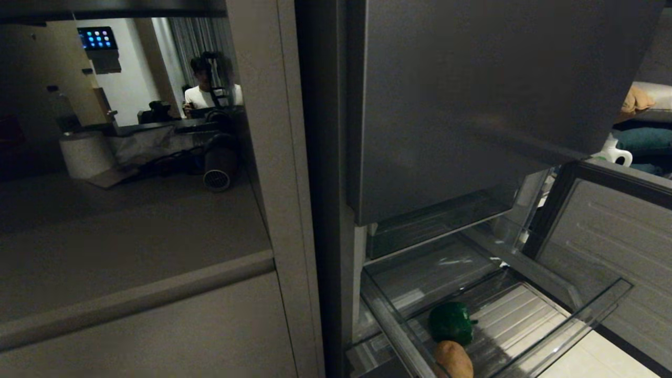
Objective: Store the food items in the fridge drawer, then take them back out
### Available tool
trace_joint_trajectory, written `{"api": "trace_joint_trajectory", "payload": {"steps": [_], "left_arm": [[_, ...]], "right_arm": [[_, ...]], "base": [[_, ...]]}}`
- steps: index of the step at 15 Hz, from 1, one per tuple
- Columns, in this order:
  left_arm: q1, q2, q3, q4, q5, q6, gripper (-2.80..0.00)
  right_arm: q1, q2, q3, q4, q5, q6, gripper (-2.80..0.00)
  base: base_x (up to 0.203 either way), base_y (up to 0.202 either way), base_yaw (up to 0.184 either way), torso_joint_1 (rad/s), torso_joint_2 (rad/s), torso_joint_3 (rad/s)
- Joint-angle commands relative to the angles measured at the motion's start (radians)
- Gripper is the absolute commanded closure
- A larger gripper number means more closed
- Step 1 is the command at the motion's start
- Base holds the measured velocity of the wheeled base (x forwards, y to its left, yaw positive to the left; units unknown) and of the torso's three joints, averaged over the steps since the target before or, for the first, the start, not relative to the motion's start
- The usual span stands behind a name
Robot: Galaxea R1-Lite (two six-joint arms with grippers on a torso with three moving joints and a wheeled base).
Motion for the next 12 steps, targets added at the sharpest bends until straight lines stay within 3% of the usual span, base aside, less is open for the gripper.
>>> {"api": "trace_joint_trajectory", "payload": {"steps": [1, 3, 5, 9, 12], "left_arm": [[-0.003, -0.035, 0.006, 0.003, -0.007, -0.002, 0.00], [-0.003, -0.035, 0.007, -0.004, 0.001, -0.008, 0.00], [-0.003, -0.035, 0.007, -0.006, 0.004, -0.037, 0.00], [-0.003, -0.035, 0.007, -0.006, 0.004, -0.041, 0.00], [-0.005, -0.035, 0.007, -0.006, 0.004, -0.041, 0.00]], "right_arm": [[-0.001, -0.002, 0.023, 0.005, -0.003, -0.022, 0.00], [-0.003, 0.020, -0.039, 0.073, -0.046, -0.018, 0.00], [-0.005, 0.147, -0.214, 0.208, -0.097, 0.053, 0.00], [-0.012, 0.605, -0.426, 0.354, -0.131, 0.328, 0.00], [-0.018, 0.857, -0.467, 0.327, -0.139, 0.497, 0.00]], "base": [[0.000, 0.000, 0.000, 0.000, 0.00, 0.000], [0.000, 0.000, 0.000, 0.000, 0.00, 0.000], [0.000, 0.000, 0.000, 0.000, 0.00, 0.000], [0.000, 0.000, 0.000, 0.000, 0.00, 0.000], [0.000, 0.000, 0.000, 0.000, 0.00, 0.000]]}}
